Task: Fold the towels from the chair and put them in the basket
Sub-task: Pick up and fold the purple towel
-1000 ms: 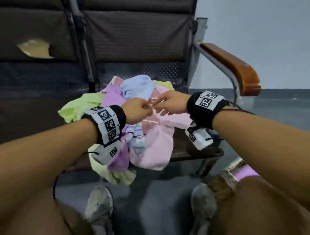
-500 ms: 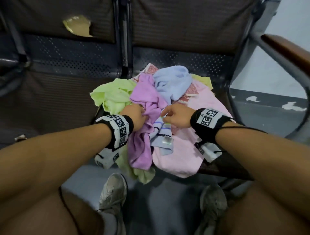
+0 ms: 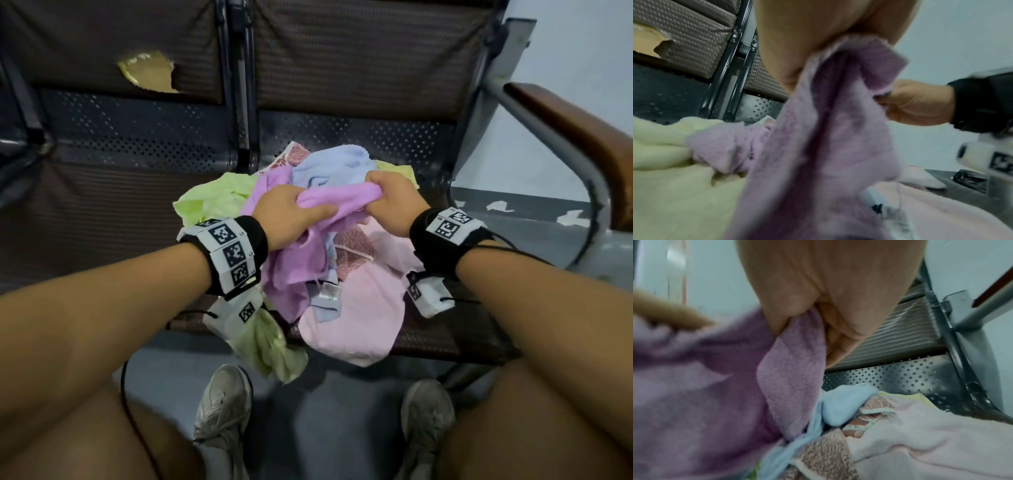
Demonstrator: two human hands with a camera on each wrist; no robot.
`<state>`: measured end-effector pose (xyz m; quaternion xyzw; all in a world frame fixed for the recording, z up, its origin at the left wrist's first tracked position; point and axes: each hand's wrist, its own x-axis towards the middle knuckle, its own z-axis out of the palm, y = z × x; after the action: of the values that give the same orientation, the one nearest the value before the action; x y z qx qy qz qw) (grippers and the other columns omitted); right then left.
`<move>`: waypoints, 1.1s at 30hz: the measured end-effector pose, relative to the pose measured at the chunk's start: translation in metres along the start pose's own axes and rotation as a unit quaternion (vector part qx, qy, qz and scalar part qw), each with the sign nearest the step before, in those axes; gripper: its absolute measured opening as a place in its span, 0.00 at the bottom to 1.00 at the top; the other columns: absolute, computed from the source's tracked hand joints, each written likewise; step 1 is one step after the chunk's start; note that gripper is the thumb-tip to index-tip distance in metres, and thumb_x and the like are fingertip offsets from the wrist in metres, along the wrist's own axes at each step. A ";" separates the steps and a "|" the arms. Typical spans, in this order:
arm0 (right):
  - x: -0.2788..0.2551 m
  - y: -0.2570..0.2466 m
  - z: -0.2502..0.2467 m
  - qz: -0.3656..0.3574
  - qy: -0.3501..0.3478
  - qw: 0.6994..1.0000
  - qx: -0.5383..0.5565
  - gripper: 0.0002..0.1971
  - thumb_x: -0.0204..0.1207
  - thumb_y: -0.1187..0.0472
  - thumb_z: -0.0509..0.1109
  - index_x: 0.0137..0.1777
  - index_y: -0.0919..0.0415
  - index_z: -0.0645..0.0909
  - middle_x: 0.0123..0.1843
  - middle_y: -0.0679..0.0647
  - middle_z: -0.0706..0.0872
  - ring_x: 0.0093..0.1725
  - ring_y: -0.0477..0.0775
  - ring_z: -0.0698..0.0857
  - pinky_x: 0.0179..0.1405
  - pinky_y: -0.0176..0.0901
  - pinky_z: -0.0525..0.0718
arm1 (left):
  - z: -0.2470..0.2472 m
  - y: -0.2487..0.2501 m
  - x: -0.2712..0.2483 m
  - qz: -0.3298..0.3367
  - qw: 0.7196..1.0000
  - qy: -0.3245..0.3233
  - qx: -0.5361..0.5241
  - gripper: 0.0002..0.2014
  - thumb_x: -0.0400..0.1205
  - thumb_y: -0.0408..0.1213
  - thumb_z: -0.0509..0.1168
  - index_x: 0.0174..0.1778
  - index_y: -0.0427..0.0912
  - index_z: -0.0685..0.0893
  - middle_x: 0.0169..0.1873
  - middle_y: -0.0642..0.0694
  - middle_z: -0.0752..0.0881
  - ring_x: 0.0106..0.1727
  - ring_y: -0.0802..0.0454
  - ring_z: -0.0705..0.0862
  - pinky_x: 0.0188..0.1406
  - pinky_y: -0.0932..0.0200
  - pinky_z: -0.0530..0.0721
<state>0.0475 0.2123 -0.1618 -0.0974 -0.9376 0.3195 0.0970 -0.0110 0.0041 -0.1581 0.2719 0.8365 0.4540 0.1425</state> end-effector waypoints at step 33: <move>-0.046 -0.028 -0.042 -0.088 -0.019 0.993 0.074 0.19 0.68 0.69 0.73 0.59 0.57 0.80 0.38 0.47 0.85 0.34 0.46 0.82 0.37 0.38 0.82 | 0.030 0.042 -0.011 0.108 0.993 -0.013 0.036 0.13 0.74 0.36 0.64 0.52 0.37 0.84 0.49 0.42 0.88 0.53 0.43 0.85 0.55 0.49 0.83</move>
<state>0.0984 0.2033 -0.1174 -0.0012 -0.9179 0.3801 0.1140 0.0258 0.0369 -0.1391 0.3712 0.8161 0.4328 0.0938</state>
